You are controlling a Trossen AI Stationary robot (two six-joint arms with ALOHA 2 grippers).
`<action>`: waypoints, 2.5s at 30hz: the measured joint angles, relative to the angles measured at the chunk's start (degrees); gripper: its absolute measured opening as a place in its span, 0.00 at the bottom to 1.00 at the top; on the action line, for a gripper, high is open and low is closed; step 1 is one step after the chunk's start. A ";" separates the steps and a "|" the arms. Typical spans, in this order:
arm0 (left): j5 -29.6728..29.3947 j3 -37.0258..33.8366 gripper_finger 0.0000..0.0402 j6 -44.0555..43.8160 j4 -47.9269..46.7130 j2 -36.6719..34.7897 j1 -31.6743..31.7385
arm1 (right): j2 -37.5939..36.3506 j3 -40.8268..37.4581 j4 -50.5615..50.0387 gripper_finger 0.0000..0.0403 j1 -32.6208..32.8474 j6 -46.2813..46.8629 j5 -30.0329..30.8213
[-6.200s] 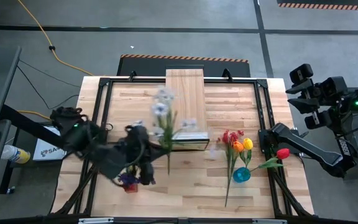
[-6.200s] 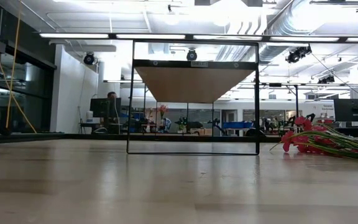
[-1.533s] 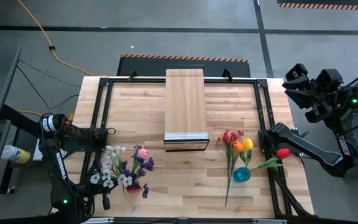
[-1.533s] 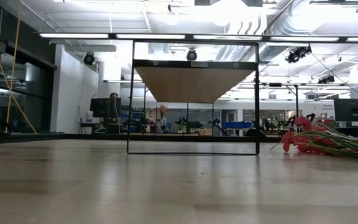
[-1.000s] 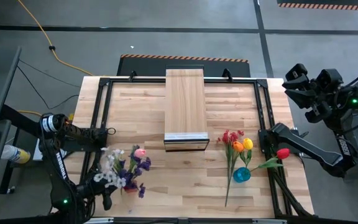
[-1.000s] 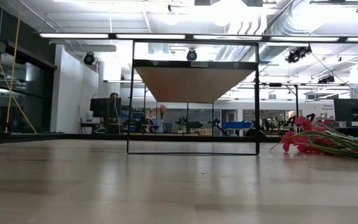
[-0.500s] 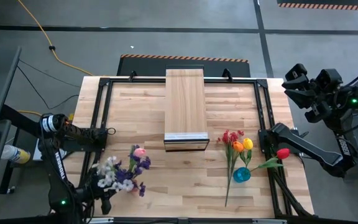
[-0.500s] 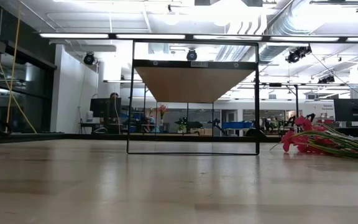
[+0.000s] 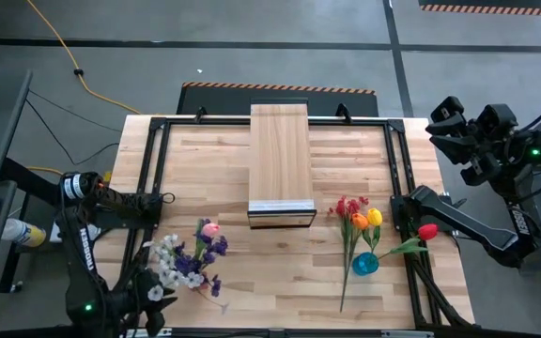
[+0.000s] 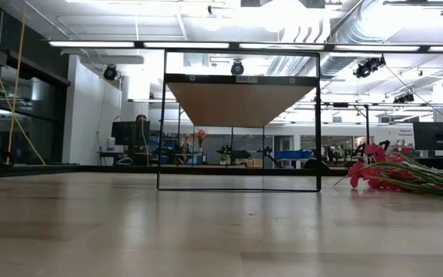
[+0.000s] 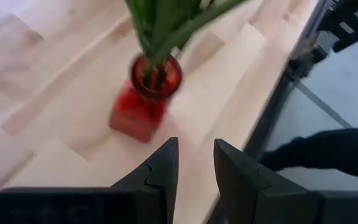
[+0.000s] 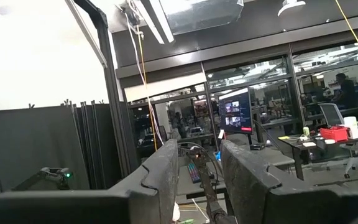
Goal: Pick and place flowers into a vace then onto a shelf
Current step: Put the red flowers into the blue vase
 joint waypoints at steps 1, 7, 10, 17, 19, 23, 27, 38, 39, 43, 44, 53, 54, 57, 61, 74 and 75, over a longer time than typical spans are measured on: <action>0.58 0.50 0.33 -0.02 0.30 0.00 -0.02 | 0.00 -0.02 0.00 0.28 0.00 0.00 0.00; 1.14 3.68 0.33 0.00 3.71 0.00 -0.66 | 0.00 0.00 -0.09 0.28 -0.02 0.00 -0.54; 1.44 5.17 0.33 -0.02 5.65 0.00 -1.22 | 0.00 -0.01 -0.09 0.28 -0.01 0.00 -1.16; 1.91 7.93 0.33 0.00 14.56 0.08 -1.55 | 0.00 0.00 -0.09 0.28 -0.02 0.01 -2.59; 1.86 8.78 0.33 0.40 17.20 0.09 -1.57 | 0.00 0.00 -0.09 0.28 0.00 0.00 -2.90; 1.33 10.78 0.33 0.67 20.95 0.07 -1.60 | 0.00 0.00 -0.11 0.28 0.00 0.01 -3.07; -0.70 12.81 0.33 3.42 24.73 0.22 -1.64 | 0.00 -0.01 -0.10 0.28 -0.01 0.00 -3.08; -9.87 13.48 0.33 20.37 49.88 0.35 -1.68 | 0.01 -0.01 -0.09 0.28 -0.01 -0.36 -3.09; -10.86 13.54 0.33 22.81 52.58 0.31 -1.68 | 0.00 0.00 -0.09 0.28 0.00 -0.44 -3.08; -14.72 14.44 0.33 35.66 63.56 -0.30 -0.89 | 0.00 0.00 -0.07 0.28 -0.01 -0.48 -3.06; -15.00 14.86 0.33 39.61 65.40 -0.46 -0.52 | 0.00 -0.02 -0.06 0.28 -0.02 -0.48 -3.03; -7.88 28.37 0.33 74.04 68.16 -0.35 4.77 | 0.00 -0.02 0.37 0.28 -0.02 -1.24 -2.87; -6.49 30.18 0.33 77.29 67.78 -0.35 5.47 | 0.02 0.00 0.35 0.28 0.00 -1.55 -2.99; -1.49 35.55 0.33 83.69 64.65 -0.35 7.62 | 0.01 0.00 0.35 0.28 -0.01 -1.95 -3.18; 2.95 42.61 0.33 88.25 57.53 -0.26 10.43 | 0.02 -0.02 0.35 0.28 -0.02 -1.99 -3.39; 12.94 55.80 0.33 90.57 41.91 -0.22 27.14 | 4.04 0.00 0.40 0.28 -0.02 -7.06 -6.99; 15.49 55.83 0.33 91.16 42.09 -0.22 29.28 | 4.50 0.00 0.41 0.28 -0.02 -7.55 -7.00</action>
